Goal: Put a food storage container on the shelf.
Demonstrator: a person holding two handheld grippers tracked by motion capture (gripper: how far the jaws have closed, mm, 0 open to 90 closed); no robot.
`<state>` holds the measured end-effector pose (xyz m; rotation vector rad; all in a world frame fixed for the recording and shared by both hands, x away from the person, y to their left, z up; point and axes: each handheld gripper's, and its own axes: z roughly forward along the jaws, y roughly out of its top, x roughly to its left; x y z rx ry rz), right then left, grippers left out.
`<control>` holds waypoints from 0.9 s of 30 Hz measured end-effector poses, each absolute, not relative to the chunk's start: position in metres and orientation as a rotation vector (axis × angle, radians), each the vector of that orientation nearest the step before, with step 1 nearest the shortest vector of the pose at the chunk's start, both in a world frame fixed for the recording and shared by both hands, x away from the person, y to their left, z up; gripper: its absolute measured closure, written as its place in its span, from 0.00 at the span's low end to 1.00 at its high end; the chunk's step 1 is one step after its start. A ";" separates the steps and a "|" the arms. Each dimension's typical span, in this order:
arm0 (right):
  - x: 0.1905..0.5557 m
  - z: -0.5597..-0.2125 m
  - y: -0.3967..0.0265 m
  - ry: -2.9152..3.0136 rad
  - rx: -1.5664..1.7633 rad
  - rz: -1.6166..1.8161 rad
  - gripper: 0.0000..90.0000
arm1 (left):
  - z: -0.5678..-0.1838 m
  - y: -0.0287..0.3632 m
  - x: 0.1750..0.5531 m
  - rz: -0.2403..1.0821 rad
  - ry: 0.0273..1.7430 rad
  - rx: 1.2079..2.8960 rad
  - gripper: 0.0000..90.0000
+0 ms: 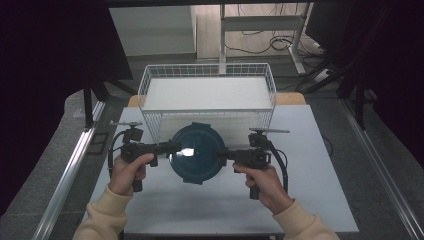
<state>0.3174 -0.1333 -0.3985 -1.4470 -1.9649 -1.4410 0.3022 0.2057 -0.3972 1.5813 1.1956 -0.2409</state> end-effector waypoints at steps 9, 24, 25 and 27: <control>0.328 -0.388 -0.135 -1.987 -1.431 -1.431 0.50 | -0.390 0.203 0.310 -0.238 1.195 1.582 0.50; 0.344 -0.367 -0.138 -2.042 -1.405 -1.456 0.50 | -0.373 0.199 0.324 -0.229 1.178 1.591 0.49; 0.346 -0.366 -0.138 -2.045 -1.404 -1.458 0.50 | -0.371 0.198 0.326 -0.227 1.176 1.595 0.49; 0.349 -0.362 -0.140 -2.049 -1.404 -1.460 0.50 | -0.367 0.196 0.329 -0.226 1.170 1.597 0.49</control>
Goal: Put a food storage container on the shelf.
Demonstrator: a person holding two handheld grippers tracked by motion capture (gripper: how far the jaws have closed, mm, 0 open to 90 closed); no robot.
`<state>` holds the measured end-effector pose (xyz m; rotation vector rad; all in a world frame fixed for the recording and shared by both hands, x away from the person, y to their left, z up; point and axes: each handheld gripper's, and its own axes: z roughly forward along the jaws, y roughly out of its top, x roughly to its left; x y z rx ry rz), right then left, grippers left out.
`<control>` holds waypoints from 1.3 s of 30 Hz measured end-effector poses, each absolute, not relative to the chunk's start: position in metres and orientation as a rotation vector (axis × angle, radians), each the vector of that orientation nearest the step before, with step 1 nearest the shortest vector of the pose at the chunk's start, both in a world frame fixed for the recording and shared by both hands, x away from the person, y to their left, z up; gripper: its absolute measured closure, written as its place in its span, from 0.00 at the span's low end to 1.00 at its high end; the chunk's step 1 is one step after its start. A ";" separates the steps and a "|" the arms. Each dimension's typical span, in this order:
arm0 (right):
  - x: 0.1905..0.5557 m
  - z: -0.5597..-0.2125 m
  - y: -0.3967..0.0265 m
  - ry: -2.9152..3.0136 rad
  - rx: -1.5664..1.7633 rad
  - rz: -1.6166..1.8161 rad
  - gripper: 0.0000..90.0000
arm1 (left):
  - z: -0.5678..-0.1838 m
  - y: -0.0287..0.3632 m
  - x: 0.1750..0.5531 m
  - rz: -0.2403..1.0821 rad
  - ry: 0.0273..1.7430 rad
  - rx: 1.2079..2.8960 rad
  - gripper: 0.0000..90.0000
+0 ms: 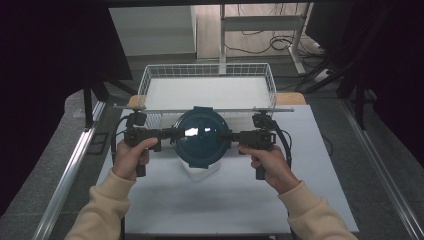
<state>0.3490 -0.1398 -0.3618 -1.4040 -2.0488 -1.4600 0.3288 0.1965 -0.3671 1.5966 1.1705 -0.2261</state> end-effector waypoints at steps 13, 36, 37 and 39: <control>0.362 -0.336 -0.144 -2.068 -1.384 -1.513 0.49 | -0.341 0.193 0.340 -0.203 1.153 1.613 0.50; 0.390 -0.284 -0.136 -2.130 -1.337 -1.541 0.49 | -0.293 0.198 0.364 -0.173 1.138 1.600 0.49; 0.395 -0.279 -0.136 -2.141 -1.333 -1.548 0.49 | -0.290 0.198 0.370 -0.176 1.134 1.600 0.49; 0.401 -0.274 -0.137 -2.159 -1.324 -1.553 0.49 | -0.288 0.198 0.373 -0.180 1.134 1.597 0.49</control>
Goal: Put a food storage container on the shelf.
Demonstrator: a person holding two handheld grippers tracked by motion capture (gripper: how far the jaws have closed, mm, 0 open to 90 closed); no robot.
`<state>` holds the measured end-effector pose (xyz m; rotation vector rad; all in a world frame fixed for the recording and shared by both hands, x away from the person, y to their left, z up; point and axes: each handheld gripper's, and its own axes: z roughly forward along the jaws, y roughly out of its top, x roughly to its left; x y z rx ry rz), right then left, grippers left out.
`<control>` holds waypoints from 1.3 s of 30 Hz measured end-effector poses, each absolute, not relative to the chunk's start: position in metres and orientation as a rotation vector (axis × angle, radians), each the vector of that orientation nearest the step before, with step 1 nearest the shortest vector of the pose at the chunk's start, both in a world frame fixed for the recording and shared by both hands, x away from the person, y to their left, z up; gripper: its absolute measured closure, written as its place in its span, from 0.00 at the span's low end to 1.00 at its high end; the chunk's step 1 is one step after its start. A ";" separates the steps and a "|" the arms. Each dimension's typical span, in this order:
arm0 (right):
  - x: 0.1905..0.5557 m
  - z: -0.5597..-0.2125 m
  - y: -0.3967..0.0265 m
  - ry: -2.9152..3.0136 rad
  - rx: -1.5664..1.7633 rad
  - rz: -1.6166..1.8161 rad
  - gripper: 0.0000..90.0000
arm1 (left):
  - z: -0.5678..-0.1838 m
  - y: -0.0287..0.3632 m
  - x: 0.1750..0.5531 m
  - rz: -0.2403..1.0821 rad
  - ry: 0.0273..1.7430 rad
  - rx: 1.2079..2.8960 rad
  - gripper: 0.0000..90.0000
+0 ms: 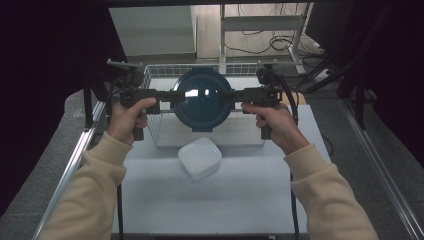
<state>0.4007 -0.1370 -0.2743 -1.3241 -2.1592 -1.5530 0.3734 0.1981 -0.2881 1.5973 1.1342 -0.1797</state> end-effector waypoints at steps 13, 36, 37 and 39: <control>0.439 -0.264 -0.142 -2.171 -1.323 -1.545 0.49 | -0.281 0.193 0.414 -0.199 1.147 1.589 0.49; 0.507 -0.300 -0.148 -2.034 -1.450 -1.441 0.45 | -0.316 0.186 0.476 -0.332 1.267 1.542 0.50; 0.511 -0.303 -0.147 -2.002 -1.471 -1.439 0.44 | -0.320 0.186 0.480 -0.341 1.279 1.527 0.48; 0.512 -0.305 -0.147 -1.991 -1.478 -1.435 0.44 | -0.322 0.186 0.482 -0.349 1.286 1.513 0.48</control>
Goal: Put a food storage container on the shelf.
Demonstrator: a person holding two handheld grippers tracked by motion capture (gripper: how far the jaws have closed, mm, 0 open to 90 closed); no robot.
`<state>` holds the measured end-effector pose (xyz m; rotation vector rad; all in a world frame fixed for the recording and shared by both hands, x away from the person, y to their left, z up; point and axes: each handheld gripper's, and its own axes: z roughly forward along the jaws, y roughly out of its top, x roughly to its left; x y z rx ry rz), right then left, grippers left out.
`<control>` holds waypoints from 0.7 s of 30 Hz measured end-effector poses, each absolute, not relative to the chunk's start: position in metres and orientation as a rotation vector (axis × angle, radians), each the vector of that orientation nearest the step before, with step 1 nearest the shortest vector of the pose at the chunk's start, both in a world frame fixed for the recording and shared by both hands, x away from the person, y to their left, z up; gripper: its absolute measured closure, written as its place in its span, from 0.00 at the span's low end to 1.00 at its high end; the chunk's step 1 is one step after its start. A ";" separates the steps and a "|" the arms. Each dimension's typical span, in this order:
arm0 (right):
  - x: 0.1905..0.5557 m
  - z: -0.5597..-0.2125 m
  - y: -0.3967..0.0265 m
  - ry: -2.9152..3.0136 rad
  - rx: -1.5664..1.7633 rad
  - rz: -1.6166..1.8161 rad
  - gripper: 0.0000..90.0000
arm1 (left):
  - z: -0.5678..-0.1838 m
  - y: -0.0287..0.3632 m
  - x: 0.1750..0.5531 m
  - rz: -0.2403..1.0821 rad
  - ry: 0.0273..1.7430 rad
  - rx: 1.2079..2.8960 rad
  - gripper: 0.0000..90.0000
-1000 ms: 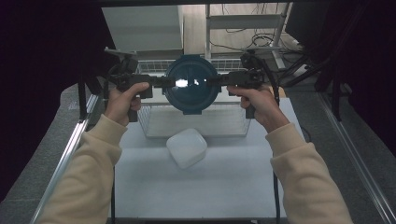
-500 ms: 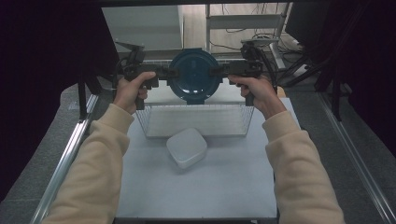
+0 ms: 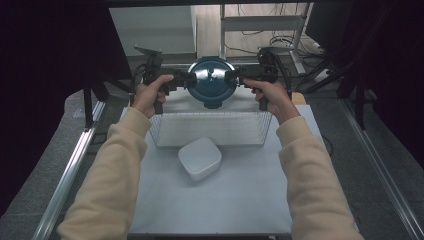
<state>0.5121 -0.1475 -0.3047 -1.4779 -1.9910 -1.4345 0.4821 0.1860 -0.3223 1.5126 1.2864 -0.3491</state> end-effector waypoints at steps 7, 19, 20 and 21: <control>0.520 -0.322 -0.147 -1.881 -1.519 -1.419 0.40 | -0.336 0.184 0.490 -0.361 1.285 1.500 0.39; 0.501 -0.311 -0.138 -2.204 -1.511 -1.545 0.10 | -0.323 0.194 0.470 -0.082 1.245 1.545 0.22; 0.497 -0.309 -0.137 -2.245 -1.502 -1.560 0.09 | -0.321 0.195 0.465 -0.056 1.235 1.549 0.21; 0.493 -0.306 -0.137 -2.280 -1.493 -1.570 0.09 | -0.318 0.197 0.457 -0.006 1.206 1.556 0.21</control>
